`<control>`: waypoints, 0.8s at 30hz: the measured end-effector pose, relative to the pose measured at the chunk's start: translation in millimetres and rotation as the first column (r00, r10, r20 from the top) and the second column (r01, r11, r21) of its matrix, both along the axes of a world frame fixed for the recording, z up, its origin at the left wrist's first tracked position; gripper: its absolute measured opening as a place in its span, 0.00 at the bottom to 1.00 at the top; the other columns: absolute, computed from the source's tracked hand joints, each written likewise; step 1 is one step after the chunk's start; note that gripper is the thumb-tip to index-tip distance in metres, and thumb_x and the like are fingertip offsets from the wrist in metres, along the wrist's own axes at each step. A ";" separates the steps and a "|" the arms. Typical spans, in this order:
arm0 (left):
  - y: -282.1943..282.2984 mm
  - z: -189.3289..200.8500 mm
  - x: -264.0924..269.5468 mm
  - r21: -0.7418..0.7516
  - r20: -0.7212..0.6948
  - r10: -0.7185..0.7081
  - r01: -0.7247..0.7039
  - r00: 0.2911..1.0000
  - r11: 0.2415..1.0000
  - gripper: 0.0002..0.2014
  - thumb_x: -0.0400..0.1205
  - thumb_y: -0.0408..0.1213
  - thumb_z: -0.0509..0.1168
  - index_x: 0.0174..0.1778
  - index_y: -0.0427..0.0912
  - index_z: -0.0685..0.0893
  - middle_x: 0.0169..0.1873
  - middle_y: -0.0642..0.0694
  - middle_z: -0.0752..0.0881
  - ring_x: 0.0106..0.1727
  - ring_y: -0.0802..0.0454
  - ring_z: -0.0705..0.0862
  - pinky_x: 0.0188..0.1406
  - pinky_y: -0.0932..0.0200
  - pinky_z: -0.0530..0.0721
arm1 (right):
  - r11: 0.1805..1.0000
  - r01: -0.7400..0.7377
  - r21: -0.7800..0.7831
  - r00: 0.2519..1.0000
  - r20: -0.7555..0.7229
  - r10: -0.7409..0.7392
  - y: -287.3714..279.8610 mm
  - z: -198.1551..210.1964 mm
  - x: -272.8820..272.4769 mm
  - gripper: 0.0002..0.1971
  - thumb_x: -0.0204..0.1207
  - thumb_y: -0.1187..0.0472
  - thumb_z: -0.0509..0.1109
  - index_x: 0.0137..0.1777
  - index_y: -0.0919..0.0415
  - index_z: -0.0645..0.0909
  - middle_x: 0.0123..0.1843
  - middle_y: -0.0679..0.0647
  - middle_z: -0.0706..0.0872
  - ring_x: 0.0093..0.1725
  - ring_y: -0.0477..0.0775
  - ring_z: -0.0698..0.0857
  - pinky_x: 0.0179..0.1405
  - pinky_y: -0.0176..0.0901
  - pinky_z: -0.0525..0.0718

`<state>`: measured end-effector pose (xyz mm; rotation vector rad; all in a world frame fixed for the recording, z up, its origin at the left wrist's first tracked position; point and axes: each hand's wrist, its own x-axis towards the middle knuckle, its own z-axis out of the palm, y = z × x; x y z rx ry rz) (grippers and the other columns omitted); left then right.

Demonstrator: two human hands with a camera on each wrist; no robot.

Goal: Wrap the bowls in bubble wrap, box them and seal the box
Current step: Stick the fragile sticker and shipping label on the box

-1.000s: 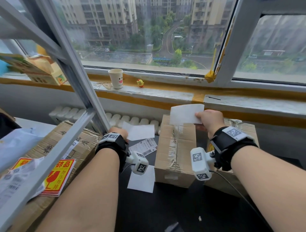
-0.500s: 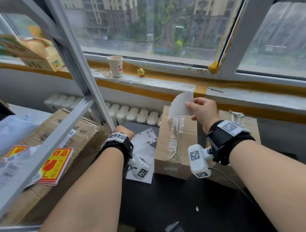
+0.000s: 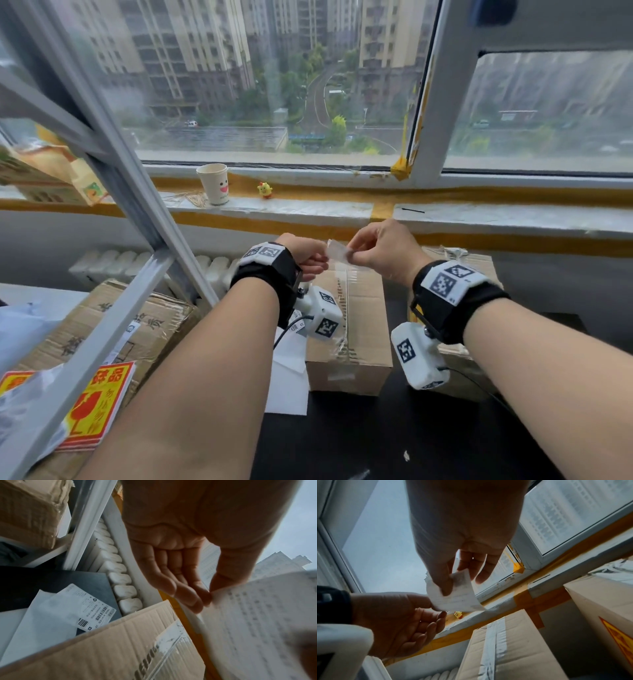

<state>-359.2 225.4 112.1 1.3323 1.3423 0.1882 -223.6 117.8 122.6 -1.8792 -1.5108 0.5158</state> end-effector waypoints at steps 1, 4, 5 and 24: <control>0.8 -2.7 0.1 -0.003 -0.012 -0.002 0.002 1.000 1.000 0.10 0.80 0.36 0.66 0.33 0.38 0.83 0.25 0.47 0.87 0.19 0.60 0.81 0.26 0.67 0.83 | 0.999 -0.012 -0.030 1.000 0.009 0.012 -1.7 0.1 0.8 0.06 0.68 0.57 0.82 0.36 0.49 0.87 0.35 0.44 0.86 0.36 0.43 0.83 0.34 0.34 0.79; 0.7 -12.2 -5.2 -0.032 0.026 0.028 -0.027 0.999 0.999 0.07 0.80 0.32 0.69 0.36 0.36 0.85 0.29 0.45 0.88 0.25 0.56 0.85 0.32 0.64 0.87 | 0.991 -0.041 -0.128 0.999 -0.033 0.037 -7.3 -4.3 3.3 0.13 0.64 0.43 0.81 0.42 0.51 0.89 0.40 0.42 0.85 0.41 0.40 0.81 0.38 0.36 0.77; 1.3 -17.3 -7.5 -0.056 0.047 0.038 -0.035 0.998 0.998 0.05 0.79 0.32 0.70 0.38 0.36 0.85 0.33 0.45 0.88 0.31 0.54 0.86 0.37 0.61 0.89 | 0.989 -0.014 -0.147 0.997 -0.083 0.002 -8.4 -8.3 5.3 0.18 0.65 0.39 0.79 0.46 0.52 0.90 0.43 0.42 0.86 0.44 0.40 0.81 0.40 0.37 0.77; -16.1 -46.8 -8.2 -0.023 -0.151 -0.156 0.154 0.976 0.988 0.04 0.80 0.30 0.70 0.40 0.36 0.83 0.12 0.51 0.76 0.11 0.60 0.70 0.13 0.70 0.69 | 0.858 0.311 -0.410 0.815 -0.349 -0.462 -5.5 -70.5 11.7 0.06 0.69 0.72 0.79 0.40 0.65 0.84 0.38 0.59 0.90 0.35 0.53 0.88 0.43 0.47 0.90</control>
